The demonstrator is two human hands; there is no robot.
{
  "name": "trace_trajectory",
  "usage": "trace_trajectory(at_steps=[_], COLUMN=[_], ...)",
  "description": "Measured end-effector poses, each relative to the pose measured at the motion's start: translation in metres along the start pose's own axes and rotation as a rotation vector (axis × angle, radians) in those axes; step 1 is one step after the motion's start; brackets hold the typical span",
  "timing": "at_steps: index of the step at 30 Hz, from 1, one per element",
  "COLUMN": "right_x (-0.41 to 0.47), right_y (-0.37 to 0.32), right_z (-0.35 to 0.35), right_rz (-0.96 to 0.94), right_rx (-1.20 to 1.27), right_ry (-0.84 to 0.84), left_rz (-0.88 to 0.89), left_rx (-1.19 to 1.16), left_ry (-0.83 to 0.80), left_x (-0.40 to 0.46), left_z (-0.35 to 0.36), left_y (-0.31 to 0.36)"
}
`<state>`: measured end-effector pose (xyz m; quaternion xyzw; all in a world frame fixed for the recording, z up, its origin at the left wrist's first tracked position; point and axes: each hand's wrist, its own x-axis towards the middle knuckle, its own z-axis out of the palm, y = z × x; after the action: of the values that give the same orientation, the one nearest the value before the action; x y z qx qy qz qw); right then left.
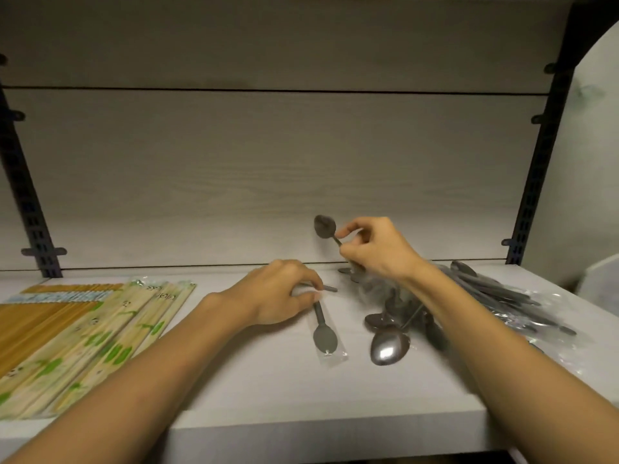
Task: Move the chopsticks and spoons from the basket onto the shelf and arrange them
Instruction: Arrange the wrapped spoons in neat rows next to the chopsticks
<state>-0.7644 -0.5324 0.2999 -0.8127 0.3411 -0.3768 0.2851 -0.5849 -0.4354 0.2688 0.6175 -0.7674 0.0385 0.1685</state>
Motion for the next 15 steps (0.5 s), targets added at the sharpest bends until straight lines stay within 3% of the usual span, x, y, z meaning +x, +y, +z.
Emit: trace_trajectory(at_steps=[8, 15], right_x=[-0.02, -0.046], right_y=[0.005, 0.013], right_z=[-0.038, -0.061], right_rz=[0.059, 0.085], right_rx=[0.076, 0.121], right_ry=[0.143, 0.178], left_rz=[0.158, 0.13], left_rx=[-0.152, -0.124], left_ry=[0.032, -0.025], left_x=[-0.004, -0.002], left_z=[0.001, 0.017], left_y=[0.069, 0.093])
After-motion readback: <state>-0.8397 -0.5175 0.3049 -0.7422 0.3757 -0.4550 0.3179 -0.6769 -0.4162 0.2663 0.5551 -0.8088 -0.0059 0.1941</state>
